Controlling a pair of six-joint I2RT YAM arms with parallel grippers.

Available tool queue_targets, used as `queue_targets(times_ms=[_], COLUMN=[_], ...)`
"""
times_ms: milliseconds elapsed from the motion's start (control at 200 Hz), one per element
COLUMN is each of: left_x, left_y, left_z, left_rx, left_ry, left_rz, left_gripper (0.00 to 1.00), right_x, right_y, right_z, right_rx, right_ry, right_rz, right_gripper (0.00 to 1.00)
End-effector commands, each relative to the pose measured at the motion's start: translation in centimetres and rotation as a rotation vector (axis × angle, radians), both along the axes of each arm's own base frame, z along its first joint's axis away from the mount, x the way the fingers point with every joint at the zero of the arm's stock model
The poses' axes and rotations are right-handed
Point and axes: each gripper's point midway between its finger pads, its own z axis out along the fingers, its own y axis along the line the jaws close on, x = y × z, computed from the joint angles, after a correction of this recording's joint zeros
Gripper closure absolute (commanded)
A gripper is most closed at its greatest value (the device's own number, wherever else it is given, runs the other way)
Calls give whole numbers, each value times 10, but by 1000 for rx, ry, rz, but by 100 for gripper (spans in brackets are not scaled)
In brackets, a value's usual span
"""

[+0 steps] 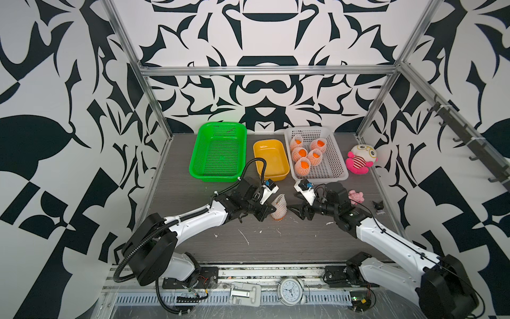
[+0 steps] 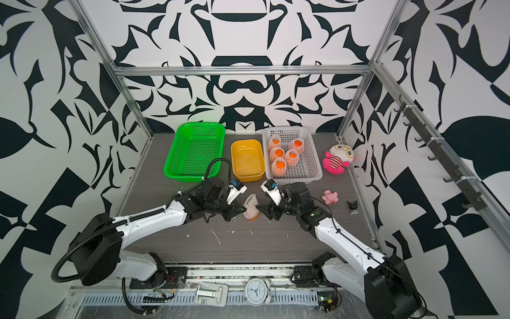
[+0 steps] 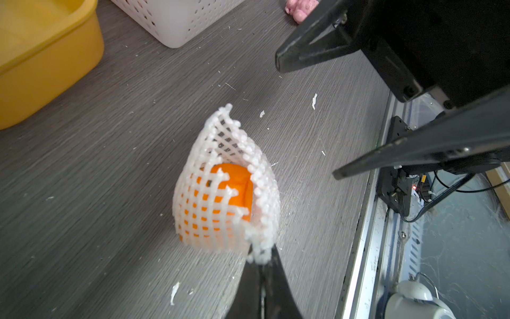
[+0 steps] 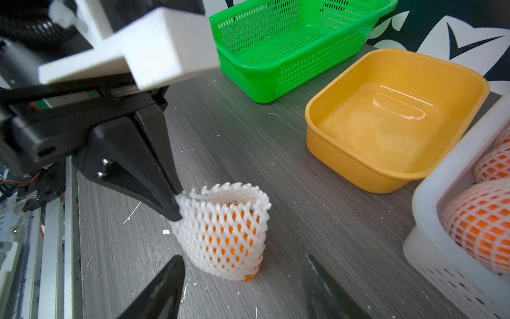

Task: Remove foam nets from oranges
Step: Remove the foam net from the orange.

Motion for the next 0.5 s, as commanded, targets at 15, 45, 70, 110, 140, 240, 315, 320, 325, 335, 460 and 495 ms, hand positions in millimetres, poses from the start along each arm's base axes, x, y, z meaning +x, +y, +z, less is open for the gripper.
queue_targets(times_ms=[15,45,70,110,140,240,315,320,325,335,460,495], left_x=[-3,-2,-2,-1,0,1,2,2,2,2,6,7], left_y=[-2,-2,-2,-2,-2,-2,-1,-1,-1,-1,1,2], left_z=[13,14,15,17,19,21,23,23,23,23,28,30], left_rx=[-44,-48,-51,-54,-59,-67,-74,-75,-75,-76,-92,-95], left_ry=[-22,-25,-28,-33,-35,-30,-22,-21,-20,-19,-11,-10], left_rz=[-9,-6,-6,-5,-5,0,5,5,5,5,21,26], left_gripper=[98,98,98,98,98,99,100,100,100,100,100,100], right_x=[6,6,6,7,7,9,9,9,9,10,10,10], right_y=[-1,-2,-2,-3,-3,-3,-3,-3,-3,-4,-5,-5], right_z=[20,20,20,21,21,22,22,22,23,23,25,26], right_rx=[35,35,34,34,34,31,28,28,28,28,25,25], right_ry=[-97,-104,-109,-116,-118,-124,-130,-130,-131,-133,-148,-152], right_rz=[-30,-32,-34,-37,-39,-41,-43,-43,-43,-44,-48,-50], right_gripper=[30,30,30,30,30,30,30,30,30,30,30,30])
